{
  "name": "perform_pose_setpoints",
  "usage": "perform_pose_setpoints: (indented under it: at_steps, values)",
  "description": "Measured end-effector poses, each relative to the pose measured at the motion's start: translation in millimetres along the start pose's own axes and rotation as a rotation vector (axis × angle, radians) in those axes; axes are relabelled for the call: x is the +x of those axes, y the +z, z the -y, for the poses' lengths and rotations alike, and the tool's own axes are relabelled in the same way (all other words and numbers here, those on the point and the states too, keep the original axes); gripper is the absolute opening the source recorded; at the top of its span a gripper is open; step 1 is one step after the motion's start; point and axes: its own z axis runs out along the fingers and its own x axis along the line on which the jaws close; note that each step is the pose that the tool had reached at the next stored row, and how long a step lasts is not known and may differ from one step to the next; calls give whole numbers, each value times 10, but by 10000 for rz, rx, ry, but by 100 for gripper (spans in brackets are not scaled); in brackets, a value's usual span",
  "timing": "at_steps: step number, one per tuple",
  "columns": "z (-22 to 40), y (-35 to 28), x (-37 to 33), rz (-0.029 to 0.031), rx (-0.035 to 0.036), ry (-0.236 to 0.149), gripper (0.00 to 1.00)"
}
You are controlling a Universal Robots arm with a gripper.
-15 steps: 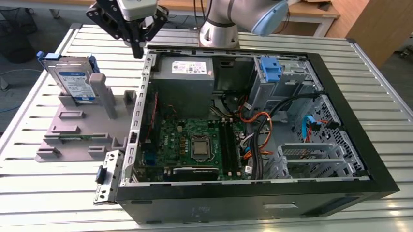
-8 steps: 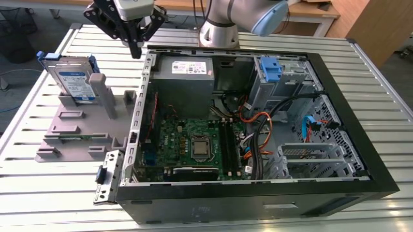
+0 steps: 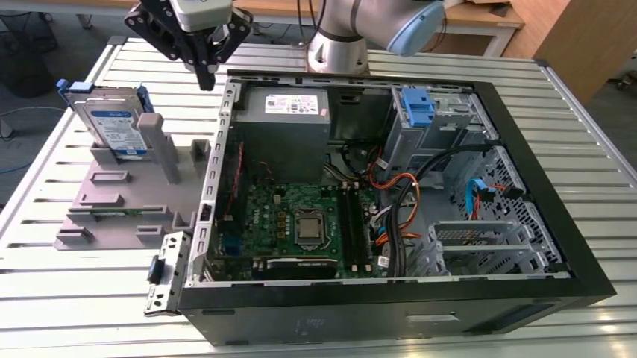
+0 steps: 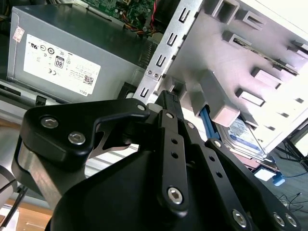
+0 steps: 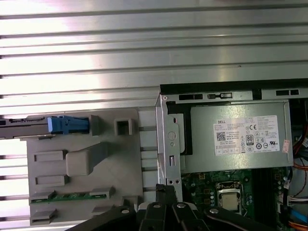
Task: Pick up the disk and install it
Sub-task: 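Reach for the disk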
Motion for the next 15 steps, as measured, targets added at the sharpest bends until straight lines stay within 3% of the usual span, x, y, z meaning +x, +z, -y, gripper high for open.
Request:
perform_pose_setpoints:
  at_steps: [15]
  values:
    - [4, -1, 54, 0, 0, 0, 11]
